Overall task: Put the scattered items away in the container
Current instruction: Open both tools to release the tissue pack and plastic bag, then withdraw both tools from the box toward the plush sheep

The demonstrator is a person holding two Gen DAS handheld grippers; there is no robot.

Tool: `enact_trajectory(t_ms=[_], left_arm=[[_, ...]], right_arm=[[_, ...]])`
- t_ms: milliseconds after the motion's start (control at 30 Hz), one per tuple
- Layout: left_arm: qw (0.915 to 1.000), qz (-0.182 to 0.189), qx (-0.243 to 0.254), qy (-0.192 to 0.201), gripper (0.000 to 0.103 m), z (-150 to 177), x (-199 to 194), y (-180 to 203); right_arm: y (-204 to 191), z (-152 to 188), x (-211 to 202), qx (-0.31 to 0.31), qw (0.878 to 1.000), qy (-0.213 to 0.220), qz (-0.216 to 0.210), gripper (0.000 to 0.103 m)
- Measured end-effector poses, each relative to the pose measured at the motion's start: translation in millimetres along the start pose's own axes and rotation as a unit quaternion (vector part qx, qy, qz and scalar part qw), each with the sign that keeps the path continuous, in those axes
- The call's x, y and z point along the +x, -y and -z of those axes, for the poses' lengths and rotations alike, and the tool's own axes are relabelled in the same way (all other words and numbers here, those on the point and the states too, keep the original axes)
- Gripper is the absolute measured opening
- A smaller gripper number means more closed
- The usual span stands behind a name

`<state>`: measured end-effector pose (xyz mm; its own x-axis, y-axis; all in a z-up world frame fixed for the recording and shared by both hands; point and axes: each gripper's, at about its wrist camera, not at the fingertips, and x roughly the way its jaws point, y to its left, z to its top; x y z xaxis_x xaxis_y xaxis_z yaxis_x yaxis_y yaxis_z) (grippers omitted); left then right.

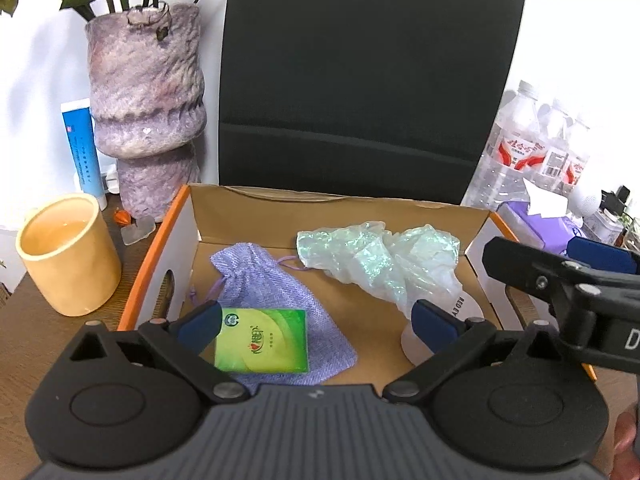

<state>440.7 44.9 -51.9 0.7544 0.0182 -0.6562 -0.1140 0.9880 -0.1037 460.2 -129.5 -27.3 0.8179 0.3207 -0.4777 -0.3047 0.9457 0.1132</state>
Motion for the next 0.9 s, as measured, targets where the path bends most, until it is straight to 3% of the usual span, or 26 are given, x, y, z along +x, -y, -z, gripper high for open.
enact_trajectory(t_ms=[333, 567, 900], left_arm=[[0.9998, 0.017, 0.005, 0.006, 0.103, 11.1, -47.4, 7.3], [0.999, 0.036, 0.023, 0.01, 0.103, 36.3, -94.0, 15.3], [0.9986, 0.035, 0.028, 0.028, 0.103, 69.5, -163.6, 15.7]], right_arm=[[-3.9, 0.8, -51.7, 0.001, 1.0, 0.015, 0.006, 0.103], [-10.9, 12.2, -97.6, -0.005, 1.0, 0.024, 0.003, 0.103], [-33.7, 34.5, -168.8, -0.031, 0.998, 0.048, -0.002, 0.103]])
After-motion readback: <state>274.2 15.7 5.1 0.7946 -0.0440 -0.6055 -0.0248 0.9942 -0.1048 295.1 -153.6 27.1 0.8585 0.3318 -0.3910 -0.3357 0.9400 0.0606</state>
